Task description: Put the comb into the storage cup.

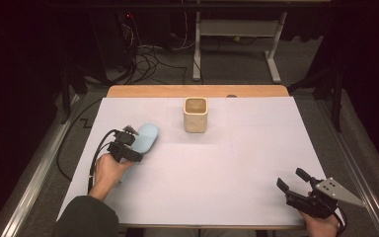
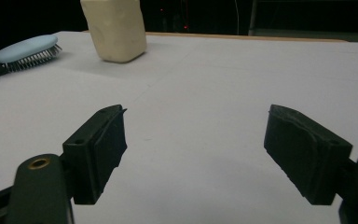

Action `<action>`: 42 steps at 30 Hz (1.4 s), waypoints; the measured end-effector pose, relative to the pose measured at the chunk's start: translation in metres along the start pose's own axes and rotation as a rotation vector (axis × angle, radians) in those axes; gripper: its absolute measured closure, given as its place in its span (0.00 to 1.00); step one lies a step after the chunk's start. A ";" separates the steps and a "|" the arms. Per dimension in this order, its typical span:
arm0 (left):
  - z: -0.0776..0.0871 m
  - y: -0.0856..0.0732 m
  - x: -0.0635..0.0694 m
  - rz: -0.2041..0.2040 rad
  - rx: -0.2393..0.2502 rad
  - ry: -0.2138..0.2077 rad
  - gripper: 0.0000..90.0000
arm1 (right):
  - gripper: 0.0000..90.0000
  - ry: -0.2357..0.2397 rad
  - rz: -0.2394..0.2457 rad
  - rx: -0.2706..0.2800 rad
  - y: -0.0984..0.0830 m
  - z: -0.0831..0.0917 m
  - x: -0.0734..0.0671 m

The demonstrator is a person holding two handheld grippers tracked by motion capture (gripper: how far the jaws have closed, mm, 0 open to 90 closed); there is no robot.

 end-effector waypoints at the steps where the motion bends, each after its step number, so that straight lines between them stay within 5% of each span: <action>1: 0.000 0.000 0.000 0.000 0.001 -0.002 0.53 | 0.24 0.000 0.000 0.000 0.000 0.000 0.000; 14: 0.000 0.001 -0.004 -0.001 0.005 -0.012 0.73 | 0.24 0.000 0.002 -0.002 0.000 0.000 0.000; 24: 0.000 0.001 -0.003 0.001 0.040 0.006 0.76 | 0.24 -0.001 0.002 -0.002 0.000 0.000 0.000; 42: 0.012 0.000 0.011 -0.042 0.114 -0.043 0.77 | 0.24 0.000 0.005 -0.004 0.000 0.000 0.000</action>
Point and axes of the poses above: each handheld gripper's, and its own axes: z roughly backward along the jaws, y roughly out of its top, x roughly to its right, the point moved 5 cm from there along -z, roughly forward along the jaws, and after that the axes turned 15 degrees about y, right-handed, at the moved point
